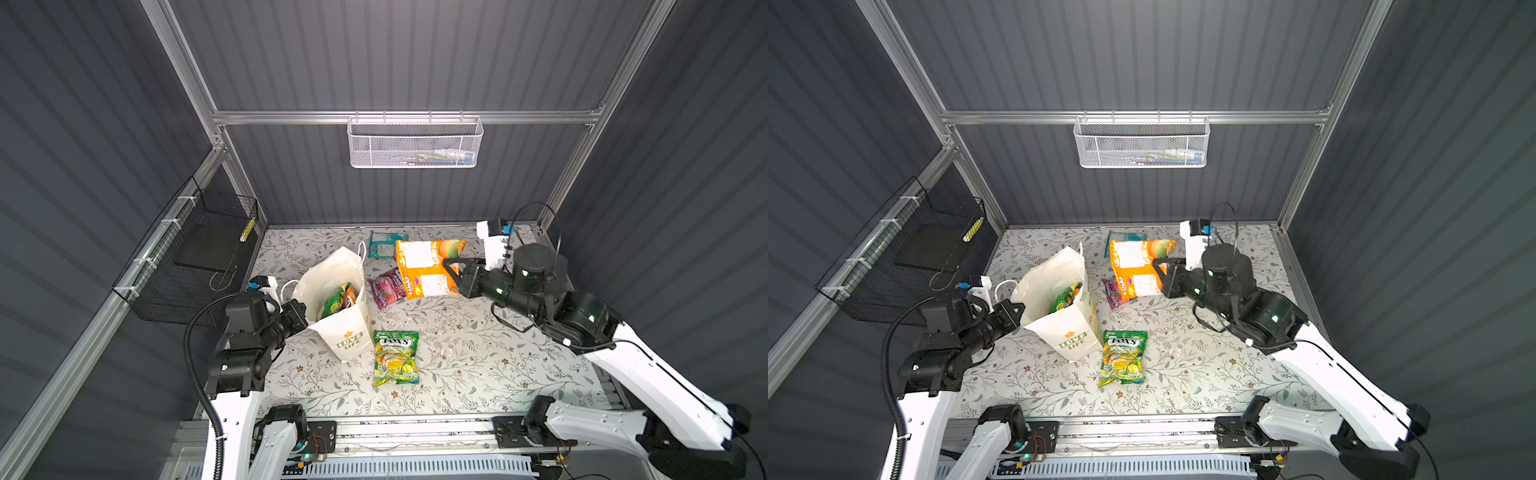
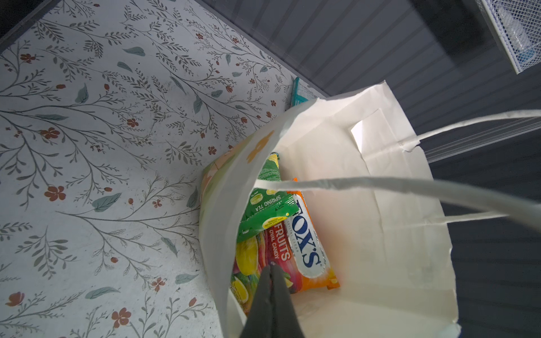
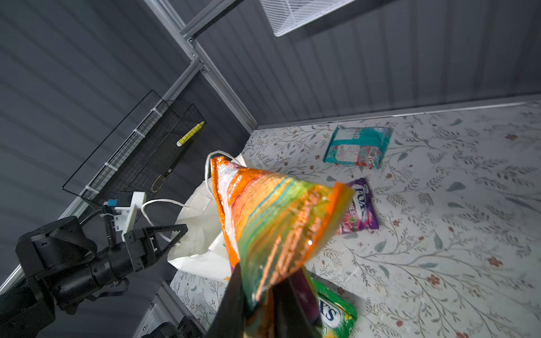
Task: Place the snacks into the paper bag
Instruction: 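Lift the orange packet with the right gripper and carry it over the bag, then lower the orange packet into the bag and open the right gripper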
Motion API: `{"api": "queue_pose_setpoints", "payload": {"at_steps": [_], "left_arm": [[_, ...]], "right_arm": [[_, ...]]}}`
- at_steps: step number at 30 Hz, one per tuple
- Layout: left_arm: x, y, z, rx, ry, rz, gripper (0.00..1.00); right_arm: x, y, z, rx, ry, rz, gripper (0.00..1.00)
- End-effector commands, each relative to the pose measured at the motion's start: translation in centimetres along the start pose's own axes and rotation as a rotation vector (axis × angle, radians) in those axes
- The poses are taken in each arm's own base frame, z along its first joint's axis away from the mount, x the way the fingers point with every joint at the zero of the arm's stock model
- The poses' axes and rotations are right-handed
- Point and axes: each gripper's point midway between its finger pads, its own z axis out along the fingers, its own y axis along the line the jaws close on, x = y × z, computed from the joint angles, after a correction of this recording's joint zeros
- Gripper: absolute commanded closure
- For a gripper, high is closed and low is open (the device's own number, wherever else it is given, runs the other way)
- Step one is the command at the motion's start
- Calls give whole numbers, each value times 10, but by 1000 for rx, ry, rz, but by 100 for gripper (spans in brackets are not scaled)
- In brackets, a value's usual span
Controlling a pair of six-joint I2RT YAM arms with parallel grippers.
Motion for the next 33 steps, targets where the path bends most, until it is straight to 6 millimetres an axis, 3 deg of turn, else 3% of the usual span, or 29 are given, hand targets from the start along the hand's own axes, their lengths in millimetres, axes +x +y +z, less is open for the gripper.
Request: {"api": "queue_pose_setpoints", "payload": {"at_steps": [1,4,8,14,19,24,33], "left_arm": [[10,6,3,-15,37,-5,97],[8,9,4,-21,33,-17,97],[5,12,3,-28,22,-28,98],[5,14,5,-35,25,-35,98],[5,14,5,-34,25,-38,98],[5,14,5,-31,25,-38,98],[5,13,4,-28,22,-37,97]], "right_arm": [[-23,51,19,-121,-30,-110,100],[-21,78,49,-161,12,-159,100],[-12,96,91,-191,72,-171,100],[12,104,146,-182,154,-199,100],[53,98,186,-159,282,-210,100],[85,89,198,-111,357,-241,100],[120,74,194,-44,450,-295,100]]}}
